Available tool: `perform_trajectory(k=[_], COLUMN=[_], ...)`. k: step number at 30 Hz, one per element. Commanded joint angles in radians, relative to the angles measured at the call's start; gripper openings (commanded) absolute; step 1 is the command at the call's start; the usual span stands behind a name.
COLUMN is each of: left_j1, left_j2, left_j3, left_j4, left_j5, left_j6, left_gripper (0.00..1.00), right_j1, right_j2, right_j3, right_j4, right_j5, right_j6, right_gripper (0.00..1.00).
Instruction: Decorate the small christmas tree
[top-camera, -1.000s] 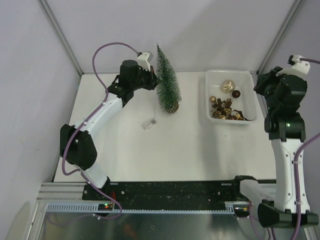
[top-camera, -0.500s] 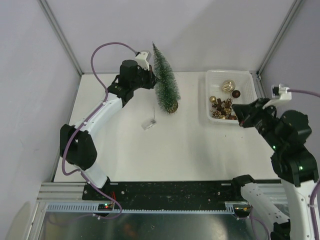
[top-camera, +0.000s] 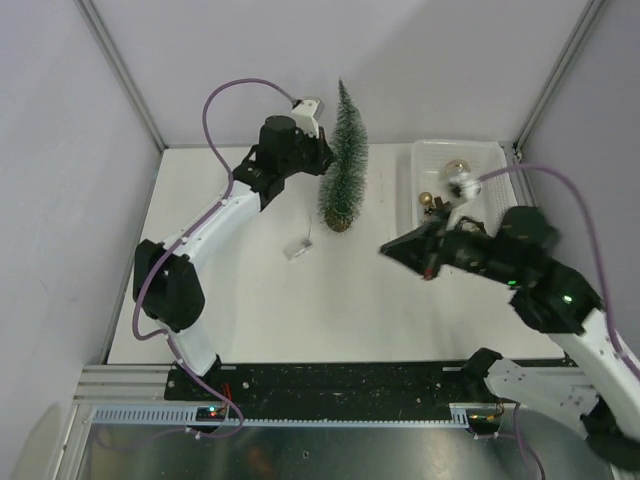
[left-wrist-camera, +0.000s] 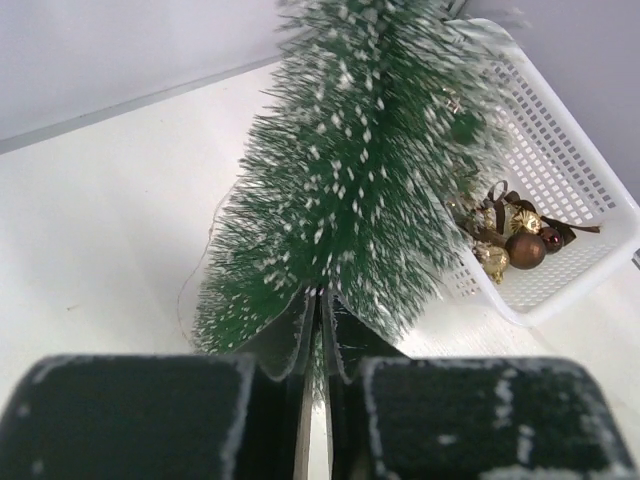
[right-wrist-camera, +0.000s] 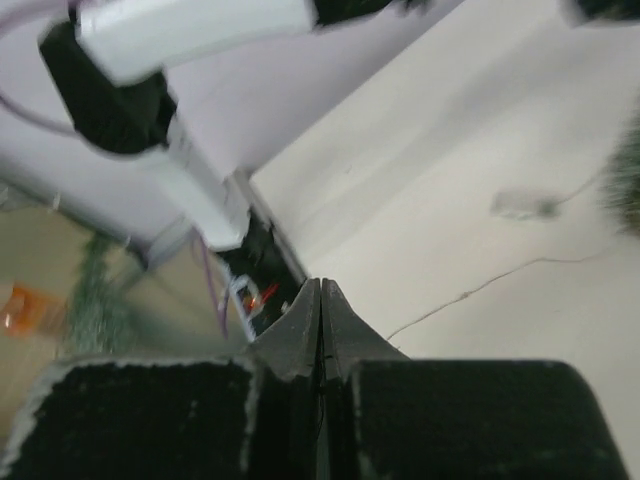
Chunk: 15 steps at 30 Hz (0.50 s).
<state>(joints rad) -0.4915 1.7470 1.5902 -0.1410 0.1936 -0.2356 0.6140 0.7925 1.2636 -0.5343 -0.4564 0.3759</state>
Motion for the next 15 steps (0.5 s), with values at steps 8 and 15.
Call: perform_trajectory(k=[8, 15], left_j1=[0.01, 0.038], left_j2=[-0.066, -0.117], left_j3=[-0.018, -0.065], left_j4=[0.016, 0.015], left_j5=[-0.005, 0.028], left_j6=[0.023, 0.028], left_gripper=[0.23, 0.47], right_j1=[0.492, 0.426], right_j2=[0.394, 0.546], right_j3=[0.048, 0.186], right_j4=[0.19, 0.181], right_j5=[0.371, 0.298], right_j6=[-0.135, -0.177], right_gripper=[0.0, 0.0])
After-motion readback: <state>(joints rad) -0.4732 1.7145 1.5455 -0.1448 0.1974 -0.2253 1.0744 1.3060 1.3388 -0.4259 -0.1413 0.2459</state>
